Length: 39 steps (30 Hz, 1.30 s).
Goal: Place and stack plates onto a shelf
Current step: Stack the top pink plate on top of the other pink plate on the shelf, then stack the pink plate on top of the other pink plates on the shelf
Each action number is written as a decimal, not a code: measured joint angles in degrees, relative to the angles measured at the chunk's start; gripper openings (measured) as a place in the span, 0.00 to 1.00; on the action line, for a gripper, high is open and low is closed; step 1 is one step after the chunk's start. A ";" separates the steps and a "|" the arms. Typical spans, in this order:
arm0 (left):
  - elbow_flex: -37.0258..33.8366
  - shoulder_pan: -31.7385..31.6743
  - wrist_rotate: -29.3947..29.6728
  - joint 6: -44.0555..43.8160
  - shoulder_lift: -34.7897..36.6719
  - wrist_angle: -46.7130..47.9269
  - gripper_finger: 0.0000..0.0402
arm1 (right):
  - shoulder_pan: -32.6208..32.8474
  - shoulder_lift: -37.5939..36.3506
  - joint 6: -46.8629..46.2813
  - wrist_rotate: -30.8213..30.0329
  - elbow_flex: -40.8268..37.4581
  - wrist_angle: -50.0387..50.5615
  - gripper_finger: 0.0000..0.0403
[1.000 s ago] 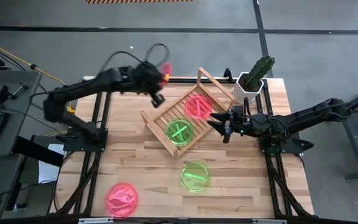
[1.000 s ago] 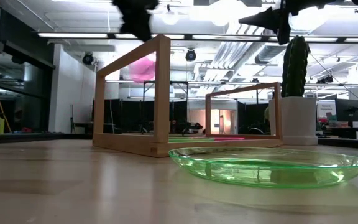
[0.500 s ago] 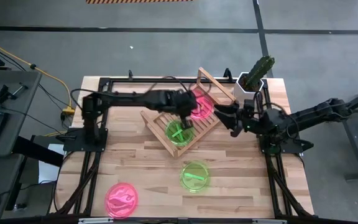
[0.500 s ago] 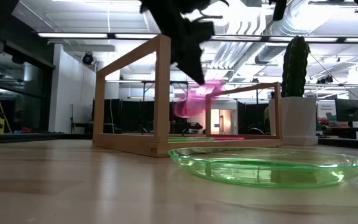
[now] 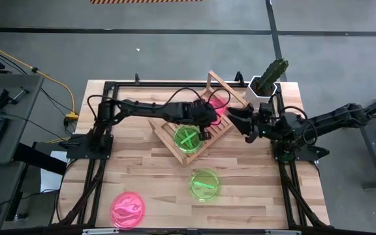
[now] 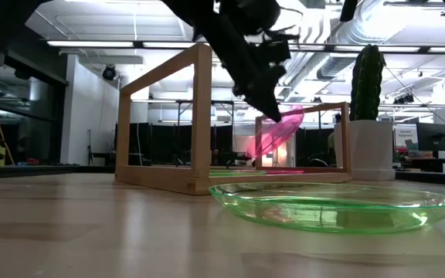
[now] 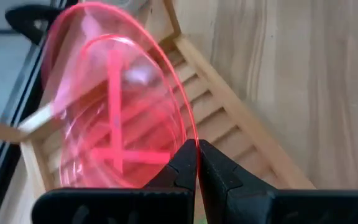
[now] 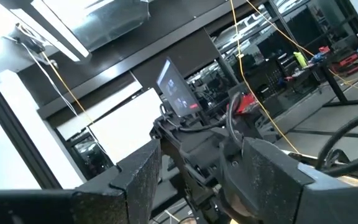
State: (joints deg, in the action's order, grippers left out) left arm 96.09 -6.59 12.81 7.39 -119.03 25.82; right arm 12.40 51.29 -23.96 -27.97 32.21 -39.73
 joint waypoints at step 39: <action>-0.15 -1.84 4.31 1.82 -4.97 4.35 0.23 | 0.01 0.00 -0.58 1.30 0.00 1.45 0.52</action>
State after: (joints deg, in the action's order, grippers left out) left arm 95.94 -8.43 17.12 9.20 -124.00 30.17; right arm 12.42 51.29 -24.53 -26.68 32.21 -38.28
